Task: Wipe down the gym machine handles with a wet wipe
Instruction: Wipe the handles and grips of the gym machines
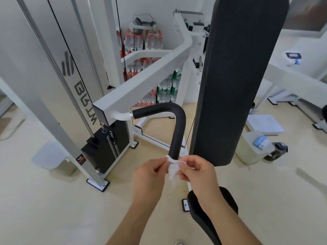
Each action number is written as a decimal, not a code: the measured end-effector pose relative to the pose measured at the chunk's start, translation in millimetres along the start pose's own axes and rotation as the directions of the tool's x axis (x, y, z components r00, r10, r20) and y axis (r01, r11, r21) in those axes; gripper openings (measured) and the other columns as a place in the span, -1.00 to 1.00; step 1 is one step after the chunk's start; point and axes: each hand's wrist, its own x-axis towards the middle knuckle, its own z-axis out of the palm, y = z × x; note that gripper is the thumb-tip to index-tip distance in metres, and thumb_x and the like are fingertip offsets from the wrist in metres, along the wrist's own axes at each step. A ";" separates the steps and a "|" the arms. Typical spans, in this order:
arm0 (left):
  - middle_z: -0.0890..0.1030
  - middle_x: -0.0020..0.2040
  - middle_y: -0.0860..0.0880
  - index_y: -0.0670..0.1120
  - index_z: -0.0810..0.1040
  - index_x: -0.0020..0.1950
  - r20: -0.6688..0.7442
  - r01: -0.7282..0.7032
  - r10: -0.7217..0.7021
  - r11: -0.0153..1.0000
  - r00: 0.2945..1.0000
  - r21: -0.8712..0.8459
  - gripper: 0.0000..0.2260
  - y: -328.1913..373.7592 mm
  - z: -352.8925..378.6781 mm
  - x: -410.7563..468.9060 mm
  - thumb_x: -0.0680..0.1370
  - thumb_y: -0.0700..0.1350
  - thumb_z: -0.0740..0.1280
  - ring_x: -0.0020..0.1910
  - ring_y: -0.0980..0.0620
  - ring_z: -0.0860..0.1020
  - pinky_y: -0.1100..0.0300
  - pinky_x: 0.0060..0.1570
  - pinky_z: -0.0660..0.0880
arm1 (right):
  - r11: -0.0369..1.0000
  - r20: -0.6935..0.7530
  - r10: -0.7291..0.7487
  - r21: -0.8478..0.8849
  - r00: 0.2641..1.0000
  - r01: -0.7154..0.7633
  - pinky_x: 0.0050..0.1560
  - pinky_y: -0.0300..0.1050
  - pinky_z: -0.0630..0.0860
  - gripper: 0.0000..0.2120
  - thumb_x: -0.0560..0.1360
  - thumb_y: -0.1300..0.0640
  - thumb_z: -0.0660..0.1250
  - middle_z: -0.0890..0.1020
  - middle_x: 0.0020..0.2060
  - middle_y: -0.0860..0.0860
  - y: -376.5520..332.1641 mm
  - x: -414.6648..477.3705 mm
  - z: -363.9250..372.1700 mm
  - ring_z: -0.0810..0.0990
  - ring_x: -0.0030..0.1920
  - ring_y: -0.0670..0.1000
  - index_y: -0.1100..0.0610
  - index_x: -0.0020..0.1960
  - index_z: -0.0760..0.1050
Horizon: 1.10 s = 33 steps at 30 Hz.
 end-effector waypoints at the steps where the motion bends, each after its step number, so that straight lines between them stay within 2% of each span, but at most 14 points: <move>1: 0.67 -0.28 0.24 0.05 0.69 -0.01 0.031 0.120 -0.118 0.988 0.993 -0.093 -0.87 1.3 0.1 3.9 0.51 -0.12 0.40 -0.27 0.28 0.57 0.48 -0.28 0.43 | 0.999 -0.027 0.028 0.019 0.999 -0.028 -0.23 -0.27 0.61 -0.91 0.48 0.30 0.38 0.66 -0.24 0.10 3.0 2.8 2.5 0.63 -0.34 -0.08 0.13 -0.13 0.62; 2: 0.66 -0.31 0.26 0.05 0.70 -0.03 0.053 0.188 -0.182 0.971 0.982 -0.147 -0.88 2.6 0.1 6.2 0.51 -0.12 0.39 -0.27 0.29 0.57 0.48 -0.31 0.44 | 0.999 -0.059 0.046 0.027 0.997 -0.044 -0.24 -0.31 0.59 -0.89 0.47 0.29 0.40 0.65 -0.22 0.05 6.3 4.1 5.9 0.64 -0.30 -0.11 0.10 -0.15 0.62; 4: 0.65 -0.33 0.23 0.06 0.69 -0.08 0.059 0.187 -0.181 0.976 0.982 -0.111 -0.87 6.4 0.5 6.0 0.54 -0.10 0.35 -0.27 0.27 0.57 0.45 -0.34 0.43 | 1.000 -0.140 0.009 -0.018 0.990 -0.011 -0.26 -0.38 0.54 -0.84 0.45 0.28 0.41 0.64 -0.18 -0.03 13.0 4.3 13.7 0.62 -0.21 -0.11 0.03 -0.19 0.61; 7: 0.57 -0.31 0.09 0.04 0.59 -0.18 0.067 -0.052 0.042 0.986 0.997 0.159 -0.85 2.8 2.5 -7.4 0.56 0.00 0.29 -0.29 0.12 0.52 0.29 -0.34 0.37 | 0.958 -0.164 -0.216 -0.227 0.963 0.176 -0.16 -0.41 0.49 -0.73 0.47 0.25 0.38 0.61 -0.17 -0.12 17.5 -4.9 20.8 0.58 -0.13 -0.17 -0.13 -0.21 0.55; 10: 0.48 -0.27 0.11 -0.04 0.54 -0.13 0.133 -0.156 0.122 0.943 0.984 0.294 -0.81 -3.9 6.2 -7.5 0.59 0.02 0.23 -0.29 0.10 0.47 0.33 -0.35 0.31 | 0.846 -0.069 -0.397 -0.414 0.915 0.335 -0.10 -0.33 0.53 -0.89 0.53 0.14 0.33 0.61 -0.12 -0.15 20.6 -15.8 20.2 0.58 -0.11 -0.18 -0.02 -0.01 0.61; 12: 0.41 -0.38 0.09 -0.13 0.48 -0.22 0.205 -0.076 0.033 0.975 0.978 0.208 -0.71 -8.9 10.4 6.2 0.62 -0.03 0.17 -0.38 0.08 0.38 0.33 -0.43 0.23 | 0.742 0.010 -0.498 -0.512 0.867 0.432 -0.06 -0.35 0.52 -0.82 0.56 0.09 0.30 0.62 -0.08 -0.18 19.1 -21.1 19.5 0.58 -0.08 -0.19 0.00 0.13 0.60; 14: 0.39 -0.43 0.01 -0.22 0.43 -0.28 0.289 0.097 -0.094 0.995 0.953 0.004 -0.65 -9.6 10.6 19.3 0.62 -0.05 0.15 -0.42 0.07 0.31 0.26 -0.38 0.24 | 0.652 0.071 -0.549 -0.587 0.833 0.479 -0.11 -0.34 0.53 -0.78 0.58 0.04 0.26 0.62 -0.10 -0.16 14.0 -20.8 18.9 0.57 -0.11 -0.16 -0.01 0.17 0.58; 16: 0.39 -0.42 -0.05 -0.24 0.45 -0.27 0.293 0.098 -0.087 0.995 0.952 -0.024 -0.64 -11.9 10.2 18.6 0.61 -0.03 0.18 -0.41 0.08 0.30 0.19 -0.35 0.26 | 0.631 0.095 -0.537 -0.614 0.838 0.473 -0.18 -0.27 0.53 -0.80 0.57 0.02 0.27 0.60 -0.16 -0.11 10.3 -15.3 16.6 0.56 -0.17 -0.11 0.03 0.10 0.61; 19: 0.45 -0.39 0.02 -0.16 0.51 -0.27 0.085 -0.175 0.157 0.946 0.984 0.274 -0.75 -15.1 8.9 0.7 0.57 -0.08 0.28 -0.43 0.13 0.34 0.32 -0.42 0.22 | 0.747 0.094 -0.432 -0.520 0.897 0.415 -0.18 -0.40 0.45 -0.94 0.49 0.10 0.40 0.58 -0.23 -0.15 12.1 -7.0 10.3 0.55 -0.20 -0.14 0.03 -0.07 0.65; 22: 0.51 -0.27 0.03 -0.10 0.56 -0.16 0.049 -0.262 0.269 0.856 0.962 0.446 -0.85 -6.7 11.2 -5.4 0.54 -0.05 0.33 -0.34 0.06 0.42 0.25 -0.35 0.25 | 0.849 0.010 -0.336 -0.431 0.942 0.307 -0.18 -0.43 0.47 -0.92 0.46 0.15 0.43 0.58 -0.24 -0.20 19.1 -5.7 5.2 0.56 -0.18 -0.19 -0.03 -0.12 0.63; 26: 0.46 -0.16 0.04 -0.06 0.53 -0.06 0.149 -0.153 0.096 0.889 0.984 0.431 -0.71 5.2 17.7 18.9 0.59 0.12 0.16 -0.18 0.05 0.45 0.17 -0.25 0.33 | 0.726 -0.026 -0.444 -0.596 0.896 0.343 -0.14 -0.29 0.55 -0.84 0.47 0.20 0.40 0.55 -0.15 -0.14 17.5 -2.9 9.1 0.51 -0.26 -0.18 0.05 0.04 0.59; 28: 0.48 -0.15 0.01 -0.07 0.53 -0.06 0.182 -0.131 0.057 0.893 0.982 0.431 -0.69 9.7 19.7 25.3 0.59 0.12 0.14 -0.16 0.01 0.50 0.15 -0.21 0.41 | 0.636 0.031 -0.542 -0.637 0.840 0.434 -0.07 -0.24 0.55 -0.76 0.48 0.24 0.37 0.58 -0.04 -0.05 14.0 -6.4 13.6 0.54 -0.13 -0.13 0.10 0.14 0.55; 30: 0.48 -0.19 0.01 -0.08 0.53 -0.08 0.157 -0.161 0.095 0.859 0.983 0.486 -0.75 8.2 19.3 17.8 0.58 0.07 0.20 -0.19 0.00 0.49 0.21 -0.26 0.34 | 0.589 0.090 -0.579 -0.641 0.810 0.492 -0.07 -0.21 0.55 -0.75 0.50 0.22 0.29 0.58 -0.02 -0.01 13.5 -14.6 16.0 0.56 -0.07 -0.06 0.14 0.17 0.55; 33: 0.51 -0.32 0.00 -0.12 0.59 -0.14 0.105 -0.300 0.290 0.797 0.951 0.524 -0.87 6.2 15.5 -5.2 0.41 -0.09 0.45 -0.35 0.01 0.49 0.22 -0.40 0.37 | 0.640 0.112 -0.521 -0.605 0.846 0.474 -0.10 -0.28 0.54 -0.75 0.53 0.24 0.29 0.57 -0.07 -0.06 18.8 -22.8 10.8 0.54 -0.12 -0.13 0.13 0.18 0.57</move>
